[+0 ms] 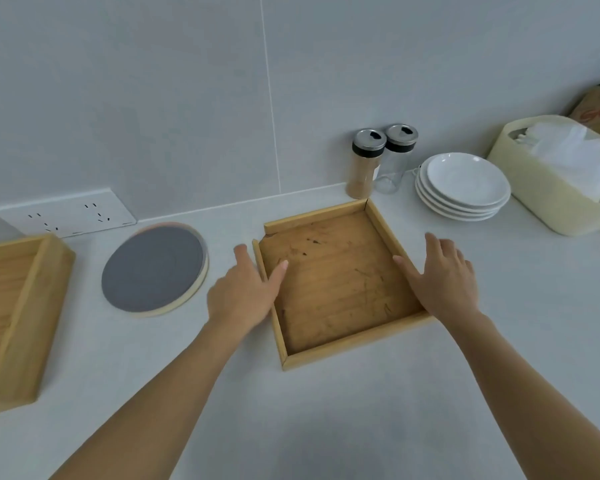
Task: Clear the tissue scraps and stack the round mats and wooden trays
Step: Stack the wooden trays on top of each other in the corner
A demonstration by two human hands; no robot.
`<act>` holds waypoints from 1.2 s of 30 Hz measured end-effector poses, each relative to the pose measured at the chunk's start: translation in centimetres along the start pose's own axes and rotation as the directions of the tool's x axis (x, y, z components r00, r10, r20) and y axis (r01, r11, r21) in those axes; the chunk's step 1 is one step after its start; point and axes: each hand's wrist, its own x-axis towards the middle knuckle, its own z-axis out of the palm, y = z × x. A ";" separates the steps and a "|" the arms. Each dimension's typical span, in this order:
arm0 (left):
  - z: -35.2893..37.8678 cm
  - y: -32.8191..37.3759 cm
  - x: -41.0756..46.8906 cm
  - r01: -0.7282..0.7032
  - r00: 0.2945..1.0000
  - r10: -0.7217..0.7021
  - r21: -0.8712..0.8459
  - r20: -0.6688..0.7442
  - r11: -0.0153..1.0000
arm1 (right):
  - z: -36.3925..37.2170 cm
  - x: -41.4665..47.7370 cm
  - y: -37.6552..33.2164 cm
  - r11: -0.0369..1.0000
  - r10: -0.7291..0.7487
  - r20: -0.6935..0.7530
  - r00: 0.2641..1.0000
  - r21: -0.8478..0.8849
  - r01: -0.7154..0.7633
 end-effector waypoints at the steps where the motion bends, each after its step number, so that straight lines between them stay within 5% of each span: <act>1: 0.6 0.2 0.0 0.025 0.998 -0.025 0.007 0.055 1.000 | 0.3 0.3 0.2 1.000 0.017 0.039 0.999 -0.016 -0.017; 6: 3.1 0.1 0.0 -0.001 0.999 0.002 -0.011 0.047 1.000 | 1.5 0.7 0.4 0.999 0.042 0.151 0.988 0.008 -0.044; 19: -4.7 -4.1 1.2 -0.062 0.991 0.055 -0.053 -0.124 0.997 | -2.2 -0.9 -6.0 0.988 -0.135 -0.021 0.991 0.068 0.136; 36: -18.1 -25.4 -0.8 0.063 0.967 -0.094 -0.136 -0.236 0.989 | -1.6 -8.4 -28.1 0.907 -0.414 -0.027 0.910 0.073 0.415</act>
